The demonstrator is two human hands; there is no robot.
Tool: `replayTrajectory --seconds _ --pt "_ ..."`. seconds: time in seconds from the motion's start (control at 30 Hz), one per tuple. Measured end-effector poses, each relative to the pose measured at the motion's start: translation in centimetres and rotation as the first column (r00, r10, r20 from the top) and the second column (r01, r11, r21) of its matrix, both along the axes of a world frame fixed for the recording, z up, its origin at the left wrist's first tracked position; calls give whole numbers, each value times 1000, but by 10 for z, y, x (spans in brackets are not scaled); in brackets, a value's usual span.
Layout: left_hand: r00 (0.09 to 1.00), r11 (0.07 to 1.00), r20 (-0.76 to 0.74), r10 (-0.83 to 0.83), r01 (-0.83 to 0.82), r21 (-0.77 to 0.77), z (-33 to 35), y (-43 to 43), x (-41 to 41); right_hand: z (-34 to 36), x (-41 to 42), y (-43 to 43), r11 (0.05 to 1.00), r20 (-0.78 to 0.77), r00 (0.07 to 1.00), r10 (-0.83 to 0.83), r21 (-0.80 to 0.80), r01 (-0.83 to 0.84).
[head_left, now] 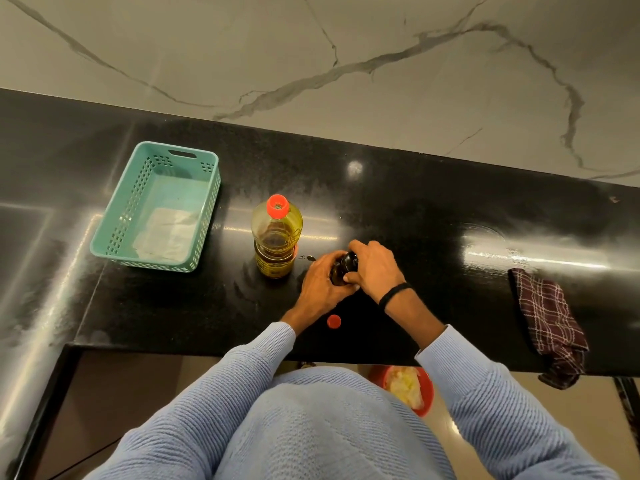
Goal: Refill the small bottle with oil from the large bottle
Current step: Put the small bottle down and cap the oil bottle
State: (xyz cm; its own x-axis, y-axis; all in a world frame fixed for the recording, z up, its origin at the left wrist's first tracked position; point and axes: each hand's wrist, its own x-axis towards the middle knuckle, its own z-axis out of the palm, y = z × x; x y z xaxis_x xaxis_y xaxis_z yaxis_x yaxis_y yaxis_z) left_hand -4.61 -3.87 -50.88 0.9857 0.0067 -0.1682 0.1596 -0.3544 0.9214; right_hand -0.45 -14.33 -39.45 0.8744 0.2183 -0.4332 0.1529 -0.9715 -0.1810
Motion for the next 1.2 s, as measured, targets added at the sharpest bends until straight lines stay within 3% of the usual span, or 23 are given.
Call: replayTrajectory --seconds 0.2,0.33,0.4,0.5,0.6,0.7,0.77,0.97,1.07,1.2 --pt "1000 1000 -10 3 -3 -3 5 0 -2 1 -1 5 997 26 997 -77 16 77" --pt "994 997 -107 -28 35 64 6 4 -4 11 -15 -1 990 -1 991 -132 52 132" --pt "991 992 -127 -33 47 115 10 10 -9 19 -29 -3 983 61 983 -172 81 167" --pt "992 969 -104 -72 95 227 20 27 -23 26 -53 -7 982 172 974 -145 142 121" --pt "993 941 -89 -75 100 322 34 48 -41 15 -73 -9 986 46 998 -35 165 27" --pt "999 919 -49 19 2 395 56 60 -62 -20 -86 -3 993 -134 989 56 111 -41" --pt "991 901 60 121 -135 413 72 64 -74 -48 -92 3 997 -196 980 47 63 -35" --pt "846 801 326 422 -517 303 100 73 -88 -75 -91 13 1000 -178 984 28 18 -25" --pt "807 762 348 477 -577 293 105 80 -81 -54 -83 15 996 -186 982 37 81 -23" --pt "807 770 368 461 -570 286 116 93 -62 12 -62 19 967 -87 991 97 246 -73"
